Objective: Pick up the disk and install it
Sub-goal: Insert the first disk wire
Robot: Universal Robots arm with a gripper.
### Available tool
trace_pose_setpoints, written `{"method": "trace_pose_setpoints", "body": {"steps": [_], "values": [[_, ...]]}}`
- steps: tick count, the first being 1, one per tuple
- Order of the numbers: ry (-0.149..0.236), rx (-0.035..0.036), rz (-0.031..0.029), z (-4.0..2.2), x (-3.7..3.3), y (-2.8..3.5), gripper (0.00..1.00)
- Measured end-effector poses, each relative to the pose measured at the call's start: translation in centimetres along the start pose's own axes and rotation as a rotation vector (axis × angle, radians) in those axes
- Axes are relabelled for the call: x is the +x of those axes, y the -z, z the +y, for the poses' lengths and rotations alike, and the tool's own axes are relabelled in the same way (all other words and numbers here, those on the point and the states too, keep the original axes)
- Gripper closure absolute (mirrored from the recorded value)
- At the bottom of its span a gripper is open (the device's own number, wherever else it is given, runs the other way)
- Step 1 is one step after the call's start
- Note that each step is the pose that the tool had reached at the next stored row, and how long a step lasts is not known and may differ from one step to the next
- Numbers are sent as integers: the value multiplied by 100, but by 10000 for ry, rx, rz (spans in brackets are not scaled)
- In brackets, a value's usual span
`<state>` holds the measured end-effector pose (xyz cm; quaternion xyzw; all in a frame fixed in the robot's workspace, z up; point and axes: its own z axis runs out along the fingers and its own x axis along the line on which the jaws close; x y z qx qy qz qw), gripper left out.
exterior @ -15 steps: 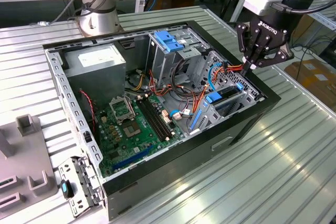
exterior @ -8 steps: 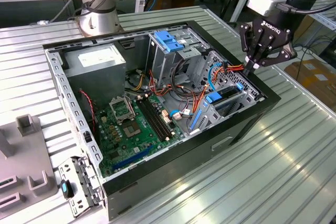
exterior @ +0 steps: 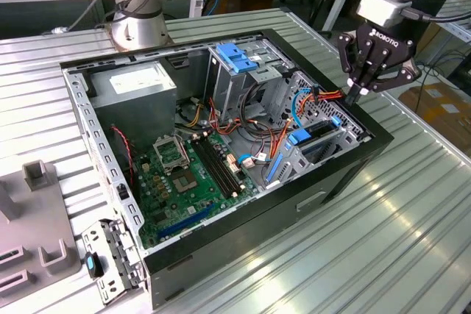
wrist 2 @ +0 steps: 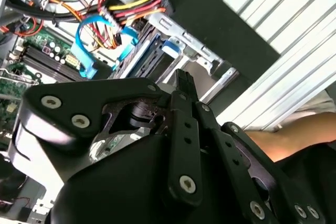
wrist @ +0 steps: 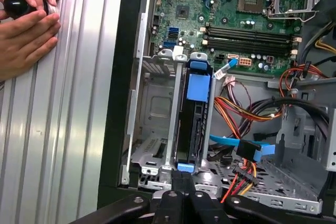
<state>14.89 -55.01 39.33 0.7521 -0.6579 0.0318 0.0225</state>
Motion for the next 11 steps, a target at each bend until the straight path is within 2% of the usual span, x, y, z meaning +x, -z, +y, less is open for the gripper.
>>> {"method": "trace_pose_setpoints", "body": {"steps": [4, 6, 11], "values": [[36, 2, 1, -77, -58, 4, 89], [48, -3, 0, -121, -125, 9, 89], [61, -14, -3, -217, -233, 12, 89]]}}
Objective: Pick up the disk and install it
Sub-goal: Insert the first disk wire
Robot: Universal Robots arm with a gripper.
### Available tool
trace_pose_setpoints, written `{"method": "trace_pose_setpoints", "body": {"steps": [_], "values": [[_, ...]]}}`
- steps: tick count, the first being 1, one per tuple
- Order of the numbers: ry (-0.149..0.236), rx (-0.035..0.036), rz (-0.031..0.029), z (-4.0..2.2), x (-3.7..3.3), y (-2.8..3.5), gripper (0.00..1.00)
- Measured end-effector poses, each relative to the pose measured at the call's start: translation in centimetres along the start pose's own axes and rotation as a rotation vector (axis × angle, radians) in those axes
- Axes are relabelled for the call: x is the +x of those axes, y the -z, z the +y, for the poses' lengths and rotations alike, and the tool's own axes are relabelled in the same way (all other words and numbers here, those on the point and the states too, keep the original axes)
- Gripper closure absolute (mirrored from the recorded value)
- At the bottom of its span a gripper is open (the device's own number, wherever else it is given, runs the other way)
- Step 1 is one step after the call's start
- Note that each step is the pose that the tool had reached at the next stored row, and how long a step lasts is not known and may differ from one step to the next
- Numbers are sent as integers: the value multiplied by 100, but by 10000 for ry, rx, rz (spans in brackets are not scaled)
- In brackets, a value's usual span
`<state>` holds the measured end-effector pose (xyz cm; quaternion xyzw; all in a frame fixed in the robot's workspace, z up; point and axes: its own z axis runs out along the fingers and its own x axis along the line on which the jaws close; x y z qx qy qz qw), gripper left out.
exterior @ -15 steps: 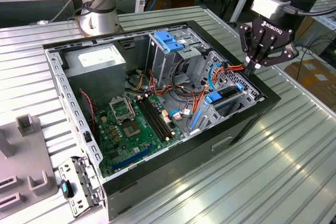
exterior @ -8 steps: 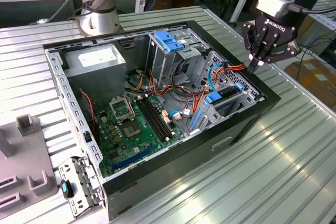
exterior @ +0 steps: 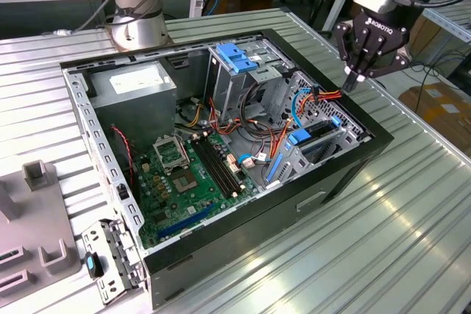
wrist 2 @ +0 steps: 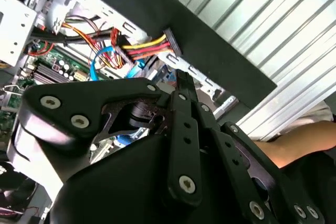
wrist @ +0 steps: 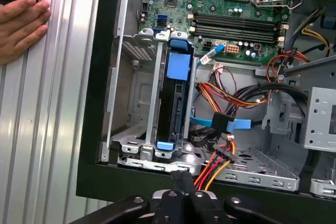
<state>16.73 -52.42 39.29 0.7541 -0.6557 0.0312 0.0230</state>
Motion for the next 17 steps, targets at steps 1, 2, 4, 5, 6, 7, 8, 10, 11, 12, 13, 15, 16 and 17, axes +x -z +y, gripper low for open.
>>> {"method": "trace_pose_setpoints", "body": {"steps": [1, 2, 4, 5, 6, 7, 8, 10, 11, 12, 13, 15, 16, 17], "values": [[7, -1, 0, -22, -18, 0, 89], [17, 0, 1, -38, -31, 0, 89], [113, 2, -3, -60, -46, -3, 89], [307, 13, -2, -62, -47, -5, 89], [732, 46, -5, -65, -48, -9, 89], [1009, 67, -6, -65, -48, -12, 89], [1216, 83, -6, -64, -48, -14, 89], [1606, 114, -10, -64, -49, -20, 89], [1797, 129, -11, -64, -49, -23, 89], [1970, 142, -12, -64, -49, -26, 89], [2155, 156, -13, -64, -49, -28, 89], [2536, 186, -14, -64, -49, -33, 89], [2775, 204, -16, -64, -50, -36, 89], [2965, 219, -17, -64, -50, -38, 89]]}}
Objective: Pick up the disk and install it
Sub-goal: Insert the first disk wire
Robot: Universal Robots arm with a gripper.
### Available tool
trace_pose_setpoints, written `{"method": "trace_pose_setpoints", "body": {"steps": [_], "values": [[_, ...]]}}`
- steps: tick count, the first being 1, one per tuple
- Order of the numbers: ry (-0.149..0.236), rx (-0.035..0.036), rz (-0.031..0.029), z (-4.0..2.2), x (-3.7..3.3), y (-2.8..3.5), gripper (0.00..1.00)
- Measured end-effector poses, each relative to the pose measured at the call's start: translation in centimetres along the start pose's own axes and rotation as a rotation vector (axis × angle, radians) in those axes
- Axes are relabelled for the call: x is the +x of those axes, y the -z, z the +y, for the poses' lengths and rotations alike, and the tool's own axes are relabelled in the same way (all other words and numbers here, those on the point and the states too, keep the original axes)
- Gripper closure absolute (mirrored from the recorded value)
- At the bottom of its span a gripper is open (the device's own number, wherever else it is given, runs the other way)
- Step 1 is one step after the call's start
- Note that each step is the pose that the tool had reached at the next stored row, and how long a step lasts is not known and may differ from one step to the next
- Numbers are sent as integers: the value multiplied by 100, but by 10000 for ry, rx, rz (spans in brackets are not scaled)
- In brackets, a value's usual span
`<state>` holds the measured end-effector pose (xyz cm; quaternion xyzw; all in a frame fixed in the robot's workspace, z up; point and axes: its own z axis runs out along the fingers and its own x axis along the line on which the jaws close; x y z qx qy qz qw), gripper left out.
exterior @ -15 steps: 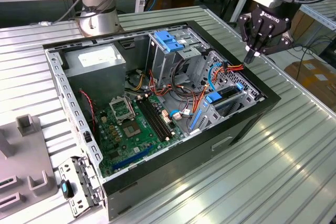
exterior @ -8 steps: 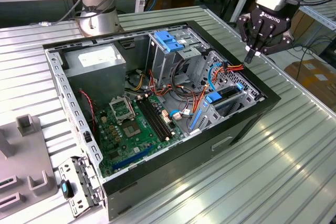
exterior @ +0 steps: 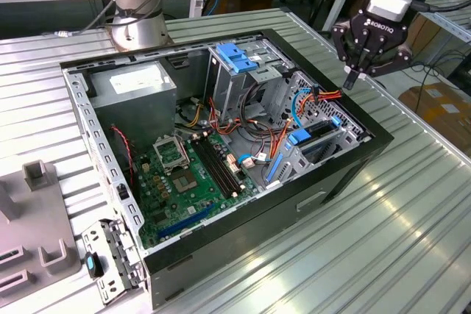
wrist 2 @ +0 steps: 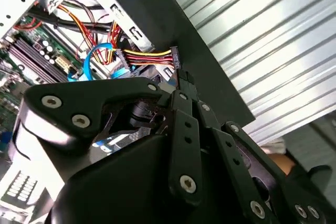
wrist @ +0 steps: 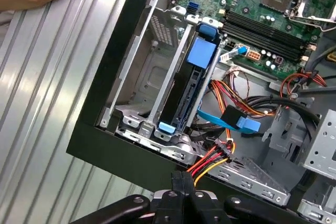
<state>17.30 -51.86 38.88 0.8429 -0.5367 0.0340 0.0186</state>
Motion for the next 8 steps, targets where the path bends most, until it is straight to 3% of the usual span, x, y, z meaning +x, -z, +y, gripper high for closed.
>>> {"method": "trace_pose_setpoints", "body": {"steps": [1, 6, 7, 8], "values": [[331, 26, -2, 0, 0, -4, 89], [1326, 103, -8, 0, -1, -17, 58], [1526, 119, -9, 0, -2, -19, 58], [1858, 144, -10, 0, -2, -23, 52]]}}
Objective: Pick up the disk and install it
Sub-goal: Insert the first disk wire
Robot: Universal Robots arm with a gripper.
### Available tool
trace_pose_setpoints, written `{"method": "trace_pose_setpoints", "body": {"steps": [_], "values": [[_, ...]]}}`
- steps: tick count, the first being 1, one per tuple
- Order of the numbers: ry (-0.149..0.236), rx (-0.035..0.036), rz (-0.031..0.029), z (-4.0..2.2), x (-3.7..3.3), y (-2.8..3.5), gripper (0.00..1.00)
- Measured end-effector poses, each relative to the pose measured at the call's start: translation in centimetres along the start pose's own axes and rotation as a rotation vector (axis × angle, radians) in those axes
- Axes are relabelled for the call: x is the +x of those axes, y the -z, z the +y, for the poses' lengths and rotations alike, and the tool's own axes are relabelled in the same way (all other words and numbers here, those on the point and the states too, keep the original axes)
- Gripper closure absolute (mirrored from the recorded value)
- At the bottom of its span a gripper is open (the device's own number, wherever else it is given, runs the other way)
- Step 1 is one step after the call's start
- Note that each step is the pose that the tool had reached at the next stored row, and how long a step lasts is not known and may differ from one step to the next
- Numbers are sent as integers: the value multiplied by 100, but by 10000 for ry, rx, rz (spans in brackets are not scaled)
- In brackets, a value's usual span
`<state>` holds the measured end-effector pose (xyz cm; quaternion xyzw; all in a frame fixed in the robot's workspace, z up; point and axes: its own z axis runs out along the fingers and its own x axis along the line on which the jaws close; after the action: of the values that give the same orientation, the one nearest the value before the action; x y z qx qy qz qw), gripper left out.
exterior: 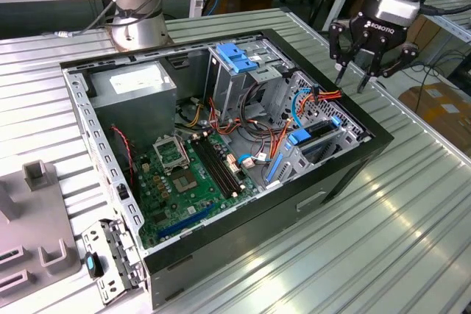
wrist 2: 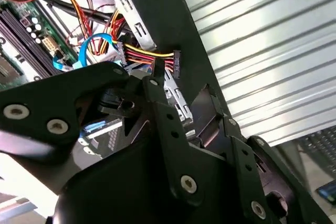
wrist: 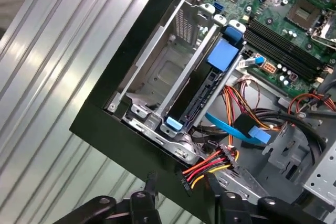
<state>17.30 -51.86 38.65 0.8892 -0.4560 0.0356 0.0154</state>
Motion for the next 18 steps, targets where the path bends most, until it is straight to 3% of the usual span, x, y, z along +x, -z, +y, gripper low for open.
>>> {"method": "trace_pose_setpoints", "body": {"steps": [2, 4, 8, 10, 11, 13, 16, 18], "values": [[440, 34, -2, 0, 0, -6, 52], [1135, 88, -7, 0, -2, -21, 52], [1994, 155, -11, 0, -4, -47, 52], [2571, 199, -14, 0, -5, -66, 52], [3075, 239, -17, 0, -7, -84, 52], [3488, 272, -20, 1, -8, -99, 52], [4429, 345, -26, 1, -12, -150, 52], [4705, 368, -29, 3, -16, -185, 52]]}}
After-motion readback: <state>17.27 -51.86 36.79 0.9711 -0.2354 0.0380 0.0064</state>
